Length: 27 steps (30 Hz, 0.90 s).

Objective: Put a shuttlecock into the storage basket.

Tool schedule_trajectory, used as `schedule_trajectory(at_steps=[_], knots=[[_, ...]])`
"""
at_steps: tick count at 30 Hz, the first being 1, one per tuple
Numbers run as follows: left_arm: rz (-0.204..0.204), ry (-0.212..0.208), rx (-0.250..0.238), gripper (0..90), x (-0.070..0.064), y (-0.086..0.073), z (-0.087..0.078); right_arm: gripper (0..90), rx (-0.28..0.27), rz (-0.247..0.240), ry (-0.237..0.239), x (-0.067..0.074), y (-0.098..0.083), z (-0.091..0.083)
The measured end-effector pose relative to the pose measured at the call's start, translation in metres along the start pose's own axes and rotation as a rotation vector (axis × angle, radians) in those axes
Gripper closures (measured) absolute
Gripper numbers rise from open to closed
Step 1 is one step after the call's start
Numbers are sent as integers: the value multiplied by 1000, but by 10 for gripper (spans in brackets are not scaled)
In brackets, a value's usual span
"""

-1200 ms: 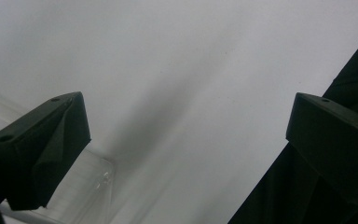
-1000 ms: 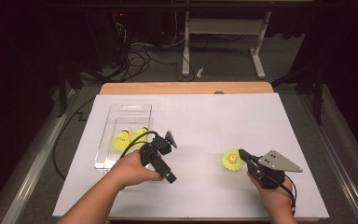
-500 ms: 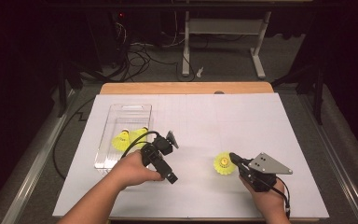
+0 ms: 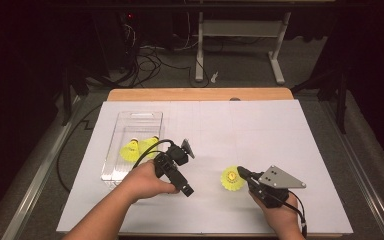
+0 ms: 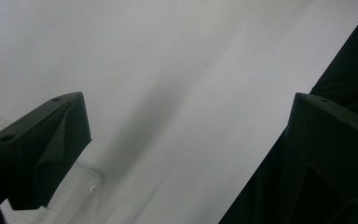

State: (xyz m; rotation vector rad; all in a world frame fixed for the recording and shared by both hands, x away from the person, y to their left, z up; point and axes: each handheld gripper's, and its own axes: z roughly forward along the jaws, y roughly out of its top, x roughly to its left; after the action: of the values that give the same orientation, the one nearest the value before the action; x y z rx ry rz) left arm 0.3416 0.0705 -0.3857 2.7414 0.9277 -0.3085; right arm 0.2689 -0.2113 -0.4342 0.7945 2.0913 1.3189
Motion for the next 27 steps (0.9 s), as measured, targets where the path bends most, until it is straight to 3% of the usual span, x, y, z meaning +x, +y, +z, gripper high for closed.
schedule_trajectory(at_steps=[9, 27], knots=[[9, -9, -1, 11, -4, 5, -2, 900, -3, -42, 45, 18, 7, 8], [27, -2, 2, 13, -12, 14, -5, 900, 0, -82, 101, 42, 13, 22]])
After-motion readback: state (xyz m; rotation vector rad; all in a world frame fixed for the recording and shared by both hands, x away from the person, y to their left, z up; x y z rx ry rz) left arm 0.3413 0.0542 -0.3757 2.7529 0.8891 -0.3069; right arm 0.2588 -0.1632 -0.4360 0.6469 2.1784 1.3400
